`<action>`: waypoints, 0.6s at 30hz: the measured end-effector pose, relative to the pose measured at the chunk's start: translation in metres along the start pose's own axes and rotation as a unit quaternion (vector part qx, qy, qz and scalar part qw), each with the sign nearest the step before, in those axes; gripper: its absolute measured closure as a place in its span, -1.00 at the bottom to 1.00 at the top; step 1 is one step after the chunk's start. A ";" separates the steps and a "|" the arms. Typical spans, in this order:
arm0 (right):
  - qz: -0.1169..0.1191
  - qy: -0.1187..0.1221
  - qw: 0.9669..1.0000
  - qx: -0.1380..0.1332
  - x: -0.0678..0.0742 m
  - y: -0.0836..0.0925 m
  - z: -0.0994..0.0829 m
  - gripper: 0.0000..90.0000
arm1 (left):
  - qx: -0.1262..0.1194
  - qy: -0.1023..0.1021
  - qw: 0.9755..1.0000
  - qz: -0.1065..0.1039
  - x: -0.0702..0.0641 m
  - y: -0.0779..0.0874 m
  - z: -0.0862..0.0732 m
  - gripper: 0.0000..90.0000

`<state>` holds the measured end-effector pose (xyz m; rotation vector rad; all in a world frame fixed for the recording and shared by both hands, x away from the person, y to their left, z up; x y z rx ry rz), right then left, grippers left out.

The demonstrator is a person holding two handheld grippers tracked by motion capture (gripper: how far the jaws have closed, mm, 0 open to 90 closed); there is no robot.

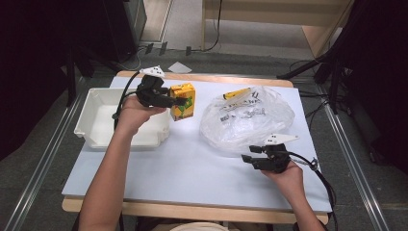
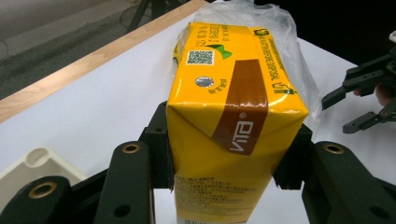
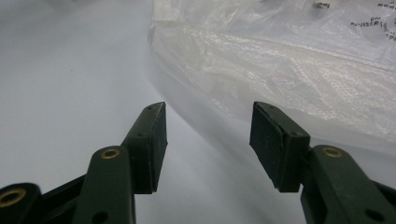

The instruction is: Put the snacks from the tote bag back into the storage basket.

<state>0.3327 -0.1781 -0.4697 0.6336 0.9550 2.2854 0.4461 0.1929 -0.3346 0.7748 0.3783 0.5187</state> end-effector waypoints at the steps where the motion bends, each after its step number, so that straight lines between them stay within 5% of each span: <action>1: -0.001 0.002 1.000 -0.003 0.000 0.000 0.001 0.05 | 0.000 0.002 1.000 0.003 0.002 0.002 -0.001 0.16; 18: 0.003 0.009 1.000 0.002 0.000 -0.003 0.003 0.06 | -0.004 0.023 1.000 0.019 0.014 0.014 -0.013 0.16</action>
Point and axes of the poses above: each handheld gripper's, and its own axes: y roughly backward along the jaws, z roughly out of its top, x roughly to its left, the point moved 2 cm from there along -y, roughly forward along the jaws, and after that the axes turned 11 degrees about x, right-handed, at the moved point
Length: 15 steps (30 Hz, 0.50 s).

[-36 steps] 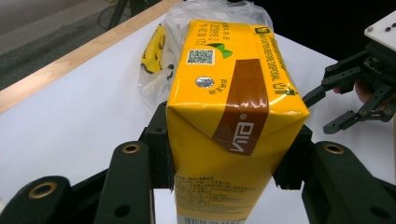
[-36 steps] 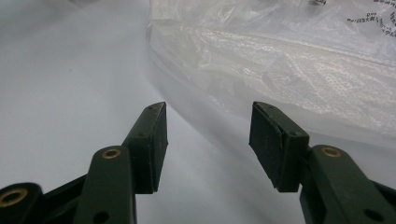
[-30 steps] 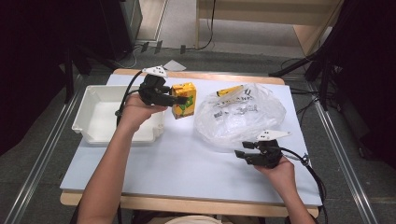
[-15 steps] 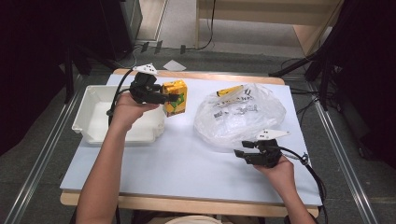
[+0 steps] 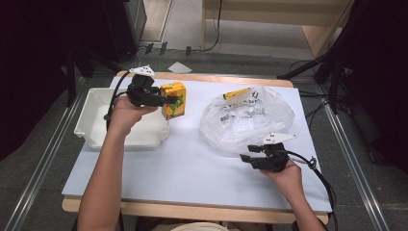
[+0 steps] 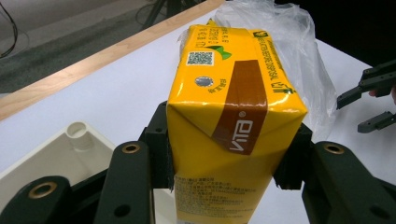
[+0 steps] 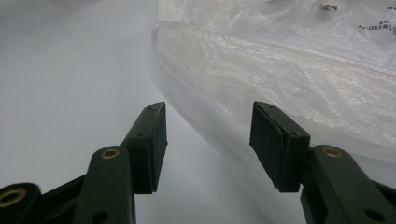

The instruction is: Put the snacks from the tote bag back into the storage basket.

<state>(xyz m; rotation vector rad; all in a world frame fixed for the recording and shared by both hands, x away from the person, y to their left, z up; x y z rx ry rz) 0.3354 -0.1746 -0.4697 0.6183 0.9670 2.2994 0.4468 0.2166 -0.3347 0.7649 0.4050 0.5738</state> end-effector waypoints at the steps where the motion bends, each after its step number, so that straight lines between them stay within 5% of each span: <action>1: 0.000 0.000 1.000 0.002 0.000 0.000 0.000 0.06 | 0.001 0.001 1.000 0.005 0.001 0.002 -0.001 0.16; 15: 0.002 0.000 1.000 0.004 0.000 -0.001 0.000 0.06 | -0.009 0.025 0.999 0.020 0.018 0.016 -0.011 0.16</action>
Point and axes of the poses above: each handheld gripper's, and its own axes: y roughly backward along the jaws, z roughly out of its top, x roughly to its left, the point moved 2 cm from there along -y, roughly forward along the jaws, and after that the axes turned 11 degrees about x, right-handed, at the moved point
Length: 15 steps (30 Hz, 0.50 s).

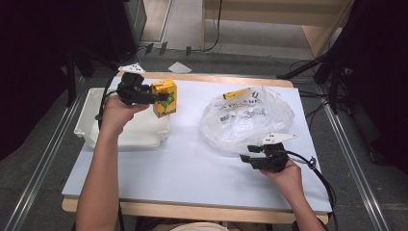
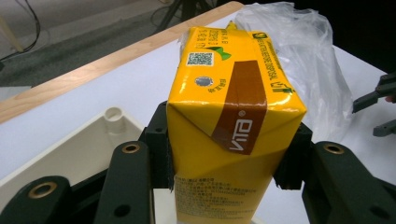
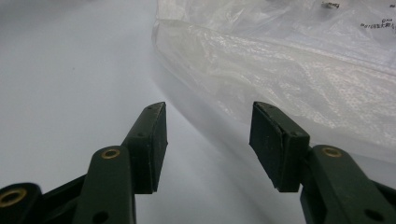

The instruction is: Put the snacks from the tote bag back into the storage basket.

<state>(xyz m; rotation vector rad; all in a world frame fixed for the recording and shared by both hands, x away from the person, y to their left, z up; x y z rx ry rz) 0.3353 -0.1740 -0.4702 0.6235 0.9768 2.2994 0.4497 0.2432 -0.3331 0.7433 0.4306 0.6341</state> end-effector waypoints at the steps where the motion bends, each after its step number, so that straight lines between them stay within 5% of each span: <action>1: 0.000 0.001 1.000 0.000 0.000 0.000 0.000 0.06 | -0.001 0.004 1.000 0.001 0.002 0.001 -0.001 0.16; 15: -0.001 0.000 1.000 0.003 0.000 -0.001 0.000 0.06 | -0.006 0.023 0.999 0.028 0.018 0.008 -0.011 0.16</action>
Point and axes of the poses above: each handheld gripper's, and its own axes: y roughly backward along the jaws, z roughly out of its top, x roughly to its left, the point moved 2 cm from there along -y, roughly forward along the jaws, and after that the axes turned 11 degrees about x, right-handed, at the moved point
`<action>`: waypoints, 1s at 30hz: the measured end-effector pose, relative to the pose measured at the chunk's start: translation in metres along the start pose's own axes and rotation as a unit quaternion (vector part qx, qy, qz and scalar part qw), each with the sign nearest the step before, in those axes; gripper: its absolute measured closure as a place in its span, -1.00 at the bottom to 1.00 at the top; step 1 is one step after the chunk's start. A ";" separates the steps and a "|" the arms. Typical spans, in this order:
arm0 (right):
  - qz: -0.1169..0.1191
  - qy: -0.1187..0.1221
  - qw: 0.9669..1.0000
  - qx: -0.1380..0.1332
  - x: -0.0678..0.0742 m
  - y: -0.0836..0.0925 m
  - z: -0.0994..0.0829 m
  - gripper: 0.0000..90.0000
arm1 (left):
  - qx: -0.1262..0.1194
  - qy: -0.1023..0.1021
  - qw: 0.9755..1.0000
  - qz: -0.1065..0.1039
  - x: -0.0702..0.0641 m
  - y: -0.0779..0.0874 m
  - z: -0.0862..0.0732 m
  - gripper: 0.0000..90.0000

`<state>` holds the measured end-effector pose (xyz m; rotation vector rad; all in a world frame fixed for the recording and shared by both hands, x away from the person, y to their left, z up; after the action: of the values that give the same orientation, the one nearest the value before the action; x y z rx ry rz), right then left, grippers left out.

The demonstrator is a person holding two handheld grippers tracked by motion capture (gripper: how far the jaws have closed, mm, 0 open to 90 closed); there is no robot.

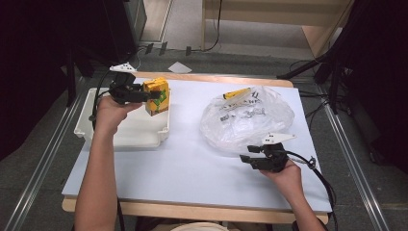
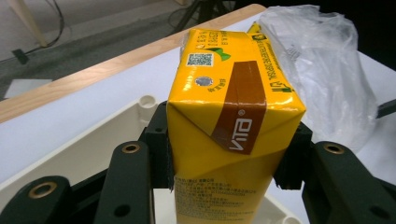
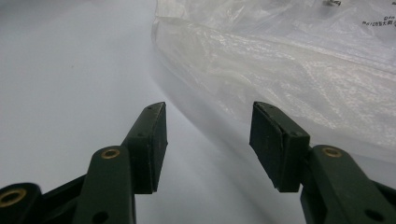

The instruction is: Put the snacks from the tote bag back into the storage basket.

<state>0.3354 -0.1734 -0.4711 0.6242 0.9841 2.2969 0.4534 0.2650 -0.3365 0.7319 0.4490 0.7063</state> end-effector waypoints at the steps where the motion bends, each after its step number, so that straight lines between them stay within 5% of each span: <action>1: 0.000 0.000 1.000 0.000 0.000 0.000 0.000 0.06 | -0.002 0.003 1.000 0.002 0.002 0.001 -0.001 0.16; 14: 0.000 0.000 1.000 0.002 0.000 -0.001 0.000 0.06 | -0.002 0.024 0.999 0.031 0.019 -0.011 -0.011 0.16; 30: 0.000 0.001 1.000 0.006 0.001 -0.003 -0.001 0.06 | 0.007 0.054 0.998 0.035 0.036 -0.041 -0.023 0.16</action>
<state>0.3349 -0.1718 -0.4738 0.6271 1.0005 2.2932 0.4817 0.2794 -0.3867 0.7271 0.5295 0.8118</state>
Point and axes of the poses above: each handheld gripper's, and its own axes: y roughly backward along the jaws, z roughly out of its top, x roughly to its left, the point moved 2 cm from there along -y, roughly forward along the jaws, and after that the axes turned 11 degrees about x, right-handed, at the moved point
